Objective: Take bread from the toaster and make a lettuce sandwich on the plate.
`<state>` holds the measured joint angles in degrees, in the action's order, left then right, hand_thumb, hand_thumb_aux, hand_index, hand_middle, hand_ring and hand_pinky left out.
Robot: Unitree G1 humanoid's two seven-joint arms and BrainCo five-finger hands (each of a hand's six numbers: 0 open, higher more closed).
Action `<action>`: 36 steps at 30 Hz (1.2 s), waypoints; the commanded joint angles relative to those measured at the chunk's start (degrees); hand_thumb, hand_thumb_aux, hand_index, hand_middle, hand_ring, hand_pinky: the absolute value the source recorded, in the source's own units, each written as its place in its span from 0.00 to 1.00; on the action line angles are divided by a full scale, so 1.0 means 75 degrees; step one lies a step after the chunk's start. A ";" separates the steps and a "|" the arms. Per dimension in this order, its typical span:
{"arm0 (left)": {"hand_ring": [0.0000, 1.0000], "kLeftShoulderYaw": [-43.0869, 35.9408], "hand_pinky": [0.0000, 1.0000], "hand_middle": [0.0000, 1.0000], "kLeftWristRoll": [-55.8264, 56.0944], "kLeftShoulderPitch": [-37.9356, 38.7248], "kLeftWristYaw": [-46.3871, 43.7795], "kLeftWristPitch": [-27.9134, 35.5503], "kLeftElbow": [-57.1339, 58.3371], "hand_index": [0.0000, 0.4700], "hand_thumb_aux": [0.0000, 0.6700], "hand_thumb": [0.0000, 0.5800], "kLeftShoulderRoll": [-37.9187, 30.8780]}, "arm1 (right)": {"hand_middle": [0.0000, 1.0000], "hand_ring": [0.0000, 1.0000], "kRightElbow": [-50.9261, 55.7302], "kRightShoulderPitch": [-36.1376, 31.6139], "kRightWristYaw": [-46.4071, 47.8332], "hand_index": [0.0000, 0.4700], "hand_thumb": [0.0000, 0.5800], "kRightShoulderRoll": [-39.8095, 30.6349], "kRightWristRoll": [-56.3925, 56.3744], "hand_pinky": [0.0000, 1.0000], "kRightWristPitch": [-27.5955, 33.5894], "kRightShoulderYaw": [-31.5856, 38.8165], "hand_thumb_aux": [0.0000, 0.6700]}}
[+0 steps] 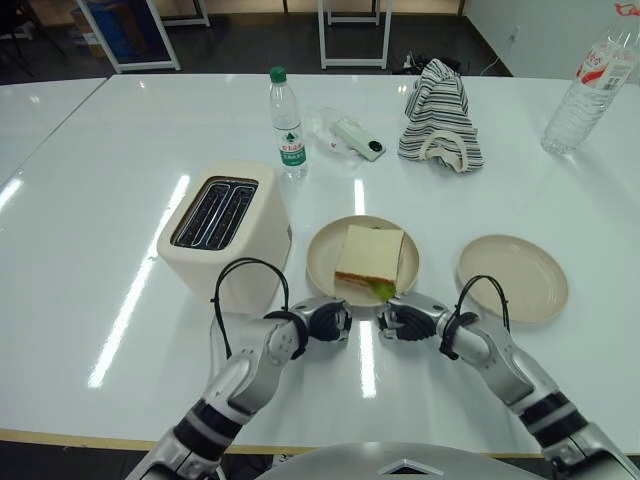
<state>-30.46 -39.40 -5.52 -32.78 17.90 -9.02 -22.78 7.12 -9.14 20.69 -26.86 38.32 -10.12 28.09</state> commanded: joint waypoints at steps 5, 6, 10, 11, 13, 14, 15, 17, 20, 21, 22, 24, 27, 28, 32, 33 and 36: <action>1.00 -0.0301 1.00 1.00 -0.0155 -0.1493 0.0704 -0.0132 0.3399 1.00 1.00 1.00 0.0651 | 1.00 1.00 0.2884 -0.1385 -0.0679 1.00 1.00 0.0364 0.0754 1.00 0.0323 0.0491 1.00; 1.00 -0.0292 1.00 1.00 -0.0148 -0.1599 0.0808 -0.0155 0.3638 1.00 1.00 1.00 0.0701 | 1.00 1.00 0.3064 -0.1470 -0.0742 1.00 1.00 0.0408 0.0769 1.00 0.0334 0.0534 1.00; 1.00 -0.0271 1.00 1.00 -0.0057 -0.1817 0.1003 -0.0302 0.4102 1.00 1.00 1.00 0.0774 | 1.00 1.00 0.3376 -0.1575 -0.0912 1.00 1.00 0.0515 0.0716 1.00 0.0300 0.0639 1.00; 1.00 -0.0266 1.00 1.00 -0.0039 -0.1827 0.1023 -0.0338 0.4102 1.00 1.00 1.00 0.0764 | 1.00 1.00 0.3355 -0.1554 -0.0936 1.00 1.00 0.0506 0.0700 1.00 0.0295 0.0662 1.00; 1.00 -0.0219 1.00 1.00 0.0070 -0.1696 0.0944 -0.0472 0.3725 1.00 1.00 1.00 0.0658 | 1.00 1.00 0.3012 -0.1385 -0.0985 1.00 1.00 0.0380 0.0599 1.00 0.0191 0.0612 1.00; 1.00 -0.0139 1.00 1.00 0.0199 -0.1476 0.0838 -0.0582 0.3136 1.00 1.00 1.00 0.0537 | 1.00 1.00 0.2488 -0.1148 -0.0914 1.00 1.00 0.0257 0.0343 1.00 0.0054 0.0450 1.00; 1.00 0.0015 1.00 1.00 0.0442 -0.1108 0.0681 -0.0766 0.2129 1.00 1.00 1.00 0.0357 | 1.00 1.00 0.1626 -0.0758 -0.0782 1.00 1.00 0.0058 -0.0100 1.00 -0.0157 0.0170 1.00; 1.00 0.0397 1.00 1.00 0.1061 -0.0381 0.0582 -0.1274 0.0218 1.00 1.00 1.00 0.0096 | 1.00 1.00 -0.0115 0.0064 -0.0541 1.00 1.00 -0.0242 -0.1247 1.00 -0.0555 -0.0543 1.00; 0.00 0.1334 0.00 0.00 0.2041 0.0383 0.1547 -0.2213 -0.1496 0.00 0.00 0.00 0.0500 | 0.00 0.00 -0.2202 0.1063 -0.1079 0.33 0.55 -0.0161 -0.2855 0.00 -0.1130 -0.2033 0.33; 0.00 0.1725 0.00 0.00 0.2463 0.0482 0.2061 -0.2482 -0.1529 0.00 0.00 0.00 0.0910 | 0.00 0.00 -0.2639 0.1270 -0.1376 0.00 0.00 0.0076 -0.3258 0.00 -0.1115 -0.2503 0.00; 0.00 0.2083 0.00 0.00 0.2795 0.0534 0.2568 -0.2704 -0.1363 0.00 0.00 0.00 0.1282 | 0.00 0.00 -0.2955 0.1439 -0.1619 0.00 0.00 0.0368 -0.3632 0.00 -0.0973 -0.2869 0.00; 0.00 0.2564 0.00 0.00 0.3040 0.0564 0.3622 -0.3362 -0.0608 0.00 0.00 0.00 0.1776 | 0.00 0.00 -0.3210 0.1647 -0.2074 0.00 0.00 0.0963 -0.4151 0.00 -0.0638 -0.3282 0.00; 0.00 0.2982 0.00 0.00 0.3609 0.0631 0.4407 -0.4145 0.0568 0.00 0.00 0.00 0.2397 | 0.00 0.00 -0.2959 0.1769 -0.2760 0.00 0.00 0.1741 -0.4027 0.00 0.0047 -0.3330 0.00; 0.00 0.3082 0.00 0.00 0.3756 0.0629 0.4641 -0.4447 0.1079 0.00 0.00 0.00 0.2583 | 0.00 0.00 -0.2645 0.1801 -0.3205 0.00 0.00 0.2140 -0.3796 0.00 0.0219 -0.3261 0.00; 0.00 0.3284 0.00 0.00 0.4958 0.0748 0.4519 -0.4965 0.2048 0.00 0.00 0.00 0.3304 | 0.00 0.00 -0.1475 0.2035 -0.4586 0.00 0.00 0.3129 -0.2972 0.00 0.0313 -0.3001 0.00; 0.00 0.3243 0.00 0.00 0.5031 0.0795 0.4483 -0.5109 0.2183 0.00 0.00 0.00 0.3389 | 0.00 0.00 -0.1284 0.2079 -0.4747 0.00 0.00 0.3312 -0.2984 0.00 0.0216 -0.2977 0.00; 0.00 0.3192 0.00 0.00 0.5289 0.0905 0.4382 -0.5370 0.2501 0.00 0.00 0.00 0.3680 | 0.00 0.00 -0.0833 0.2151 -0.5029 0.00 0.00 0.3628 -0.2944 0.00 -0.0100 -0.2870 0.00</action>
<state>-6.26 -1.41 0.22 0.60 -21.33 7.80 3.29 -1.37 6.51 -15.72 -1.17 15.85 -9.45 6.12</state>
